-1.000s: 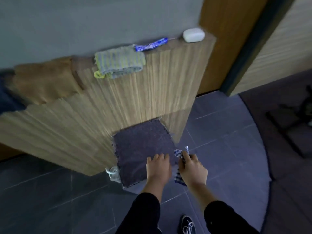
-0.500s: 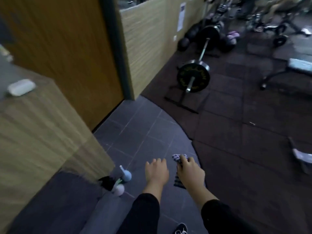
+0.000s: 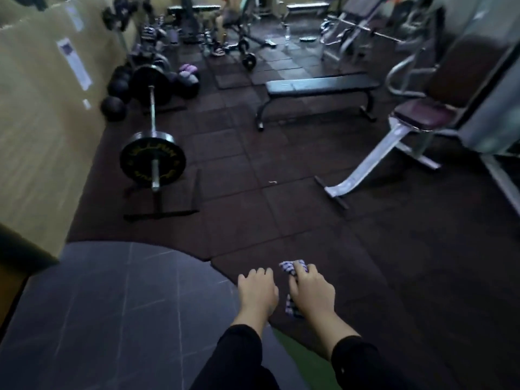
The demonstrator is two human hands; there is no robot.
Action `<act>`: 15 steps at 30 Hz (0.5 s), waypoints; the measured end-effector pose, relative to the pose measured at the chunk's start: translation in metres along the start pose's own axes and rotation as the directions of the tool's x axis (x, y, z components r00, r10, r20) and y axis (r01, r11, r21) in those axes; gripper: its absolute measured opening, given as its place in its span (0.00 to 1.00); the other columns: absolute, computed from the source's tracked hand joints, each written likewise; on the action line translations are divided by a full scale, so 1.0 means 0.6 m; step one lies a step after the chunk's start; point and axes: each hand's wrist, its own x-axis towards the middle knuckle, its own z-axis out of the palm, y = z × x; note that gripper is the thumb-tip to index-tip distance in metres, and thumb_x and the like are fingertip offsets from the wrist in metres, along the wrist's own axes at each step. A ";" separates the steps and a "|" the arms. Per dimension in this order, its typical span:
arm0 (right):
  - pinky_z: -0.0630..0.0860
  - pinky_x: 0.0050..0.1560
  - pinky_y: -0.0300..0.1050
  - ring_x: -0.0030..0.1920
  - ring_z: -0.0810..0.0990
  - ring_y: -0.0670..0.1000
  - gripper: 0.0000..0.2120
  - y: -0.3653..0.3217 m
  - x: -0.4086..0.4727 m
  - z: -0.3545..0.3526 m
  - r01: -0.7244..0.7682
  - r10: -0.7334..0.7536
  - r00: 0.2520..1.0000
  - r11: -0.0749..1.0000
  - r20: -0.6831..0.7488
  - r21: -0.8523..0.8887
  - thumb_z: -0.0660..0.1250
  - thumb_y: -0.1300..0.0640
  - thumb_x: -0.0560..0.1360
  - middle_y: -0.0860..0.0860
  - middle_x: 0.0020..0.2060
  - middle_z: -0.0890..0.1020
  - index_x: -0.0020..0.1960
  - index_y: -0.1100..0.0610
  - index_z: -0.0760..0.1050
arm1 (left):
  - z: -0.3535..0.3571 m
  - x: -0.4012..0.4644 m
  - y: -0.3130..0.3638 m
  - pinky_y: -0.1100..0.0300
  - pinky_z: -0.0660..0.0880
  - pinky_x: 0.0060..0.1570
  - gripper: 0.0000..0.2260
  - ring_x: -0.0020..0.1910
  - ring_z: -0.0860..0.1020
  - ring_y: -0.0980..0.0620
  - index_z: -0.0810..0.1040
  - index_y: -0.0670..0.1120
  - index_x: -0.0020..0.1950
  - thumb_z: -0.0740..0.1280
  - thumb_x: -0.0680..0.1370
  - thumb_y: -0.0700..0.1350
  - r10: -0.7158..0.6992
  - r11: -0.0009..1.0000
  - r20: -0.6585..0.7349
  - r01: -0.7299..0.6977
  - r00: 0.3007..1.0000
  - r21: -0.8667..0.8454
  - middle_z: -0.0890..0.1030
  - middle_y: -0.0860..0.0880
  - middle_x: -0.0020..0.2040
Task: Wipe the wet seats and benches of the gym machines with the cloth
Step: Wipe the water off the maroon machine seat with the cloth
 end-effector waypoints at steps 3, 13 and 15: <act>0.71 0.39 0.47 0.51 0.78 0.56 0.19 0.047 0.045 -0.013 -0.115 0.115 0.993 0.993 -0.023 0.024 0.58 0.47 0.77 0.52 0.54 0.75 0.67 0.47 0.69 | -0.015 0.067 0.052 0.50 0.66 0.58 0.13 0.63 0.72 0.47 0.70 0.48 0.63 0.57 0.81 0.49 0.114 0.993 0.009 -0.114 0.993 0.041 0.75 0.49 0.62; 0.72 0.42 0.46 0.55 0.77 0.54 0.19 0.175 0.264 -0.060 -0.397 0.400 0.913 0.916 -0.074 0.058 0.56 0.47 0.79 0.51 0.58 0.73 0.69 0.47 0.66 | -0.110 0.346 0.209 0.50 0.66 0.59 0.13 0.64 0.71 0.46 0.70 0.47 0.64 0.56 0.80 0.48 0.409 0.896 0.037 -0.409 0.912 0.170 0.75 0.48 0.63; 0.71 0.40 0.45 0.53 0.78 0.53 0.20 0.201 0.304 -0.073 -0.439 0.443 0.891 0.896 -0.100 0.059 0.56 0.46 0.79 0.51 0.57 0.74 0.70 0.47 0.66 | -0.137 0.399 0.244 0.50 0.66 0.59 0.13 0.64 0.71 0.47 0.70 0.47 0.64 0.56 0.80 0.48 0.465 0.866 0.028 -0.461 0.885 0.194 0.75 0.48 0.63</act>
